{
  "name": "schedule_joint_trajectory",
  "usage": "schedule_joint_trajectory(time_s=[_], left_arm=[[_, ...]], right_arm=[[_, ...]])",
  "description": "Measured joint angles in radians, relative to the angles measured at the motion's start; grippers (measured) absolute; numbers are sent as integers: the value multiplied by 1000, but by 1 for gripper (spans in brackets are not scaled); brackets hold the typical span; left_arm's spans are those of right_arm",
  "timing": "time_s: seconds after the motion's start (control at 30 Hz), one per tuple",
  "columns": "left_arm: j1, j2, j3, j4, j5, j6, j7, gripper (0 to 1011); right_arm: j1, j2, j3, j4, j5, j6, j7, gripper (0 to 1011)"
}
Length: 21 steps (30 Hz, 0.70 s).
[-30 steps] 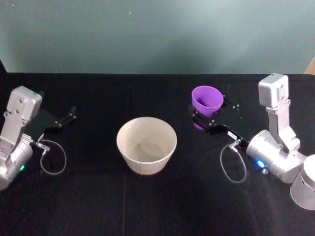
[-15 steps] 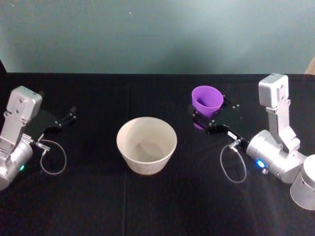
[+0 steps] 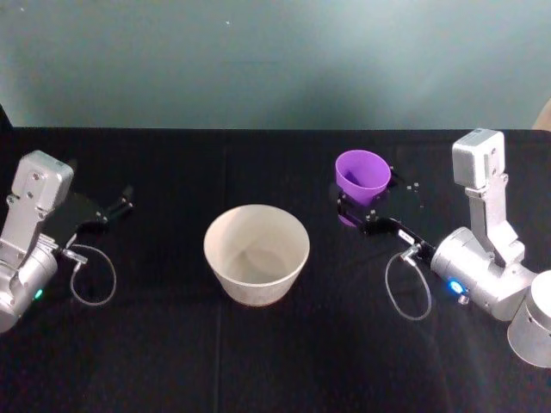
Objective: Pick up the cup and pour the mung beans from the cup into the bowl.
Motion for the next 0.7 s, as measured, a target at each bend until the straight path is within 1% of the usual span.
schedule_joint_trajectory(time_s=[0.13,0.27,0.3,0.4,0.47,0.5,0.53,0.6,0.63,0.7], left_arm=[[0,0,0,0,0,0,0,1000],[0,0,0,0,0,0,0,1000],[0,0,0,0,0,0,0,1000],[0,0,0,0,0,0,0,1000],[0,0,0,0,0,0,0,1000],[0,0,0,0,0,0,0,1000],[0,0,0,0,0,0,0,1000],[0,0,0,0,0,0,0,1000],[0,0,0,0,0,0,0,1000],[0,0,0,0,0,0,0,1000]], right_arm=[[1,2,-2,0,-4,2,0,729],[15,14,-20,-12,-38,24,-2,729],[22,20,-30,-19,-59,39,-6,729],[35,29,-48,-31,-94,63,-12,729],[55,40,-73,-46,-147,100,-18,729],[55,40,-73,-46,-147,100,-18,729],[66,45,-87,-56,-175,123,-19,729],[77,50,-100,-65,-203,147,-19,729],[89,55,-114,-74,-233,174,-19,729],[102,61,-132,-86,-266,205,-19,730]])
